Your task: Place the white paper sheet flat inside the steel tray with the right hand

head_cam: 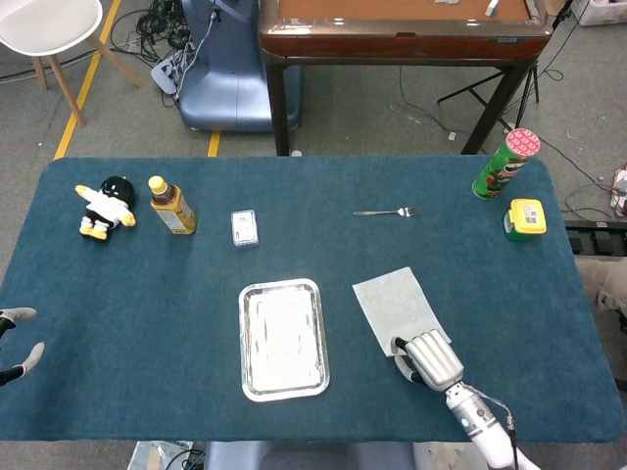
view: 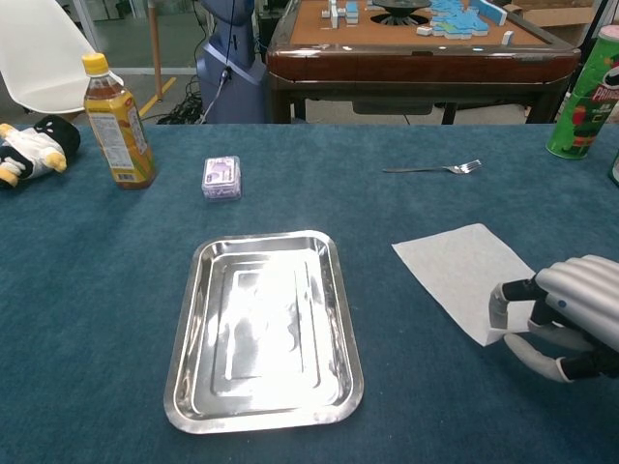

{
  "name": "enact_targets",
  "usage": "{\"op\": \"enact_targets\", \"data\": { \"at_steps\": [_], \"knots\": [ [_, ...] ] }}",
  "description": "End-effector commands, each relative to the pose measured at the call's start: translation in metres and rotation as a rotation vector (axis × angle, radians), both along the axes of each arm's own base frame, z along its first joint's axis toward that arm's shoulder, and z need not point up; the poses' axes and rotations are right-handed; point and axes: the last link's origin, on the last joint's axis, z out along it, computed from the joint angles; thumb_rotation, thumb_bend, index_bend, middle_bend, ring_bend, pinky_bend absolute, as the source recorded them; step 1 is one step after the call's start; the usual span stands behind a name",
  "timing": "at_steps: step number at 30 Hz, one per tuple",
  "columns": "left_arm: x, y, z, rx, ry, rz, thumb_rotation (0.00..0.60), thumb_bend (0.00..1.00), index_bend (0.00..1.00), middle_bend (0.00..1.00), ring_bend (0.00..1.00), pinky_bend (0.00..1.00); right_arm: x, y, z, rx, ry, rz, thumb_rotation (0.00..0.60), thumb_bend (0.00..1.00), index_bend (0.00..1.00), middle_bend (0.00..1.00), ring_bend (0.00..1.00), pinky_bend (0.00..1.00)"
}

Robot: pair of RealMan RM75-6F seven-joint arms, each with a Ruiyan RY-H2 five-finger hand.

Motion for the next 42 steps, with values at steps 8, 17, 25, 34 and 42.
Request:
{"op": "enact_targets", "data": {
  "at_steps": [8, 17, 25, 34, 42],
  "knots": [
    [0.000, 0.000, -0.001, -0.002, 0.002, -0.001, 0.600, 0.28, 0.35, 0.38, 0.38, 0.55, 0.011, -0.005, 0.021, -0.100, -0.062, 0.000, 0.600, 0.51, 0.51, 1.00, 1.00, 1.00],
    [0.001, -0.001, -0.001, -0.004, 0.003, -0.006, 0.600, 0.28, 0.35, 0.38, 0.38, 0.55, 0.029, -0.010, 0.036, -0.188, -0.128, -0.002, 0.600, 0.51, 0.53, 1.00, 1.00, 1.00],
    [0.002, -0.001, -0.001, -0.004, 0.002, -0.007, 0.600, 0.28, 0.35, 0.38, 0.38, 0.55, 0.044, -0.017, 0.048, -0.237, -0.156, 0.025, 0.600, 0.51, 0.53, 1.00, 1.00, 1.00],
    [0.002, -0.002, 0.000, 0.000, 0.002, -0.009, 0.600, 0.28, 0.35, 0.38, 0.38, 0.55, 0.066, -0.025, 0.058, -0.271, -0.192, 0.049, 0.600, 0.51, 0.53, 1.00, 1.00, 1.00],
    [0.001, -0.002, 0.002, 0.004, -0.001, -0.011, 0.600, 0.28, 0.35, 0.38, 0.38, 0.55, 0.089, -0.034, 0.065, -0.292, -0.202, 0.071, 0.600, 0.51, 0.53, 1.00, 1.00, 1.00]
  ]
}}
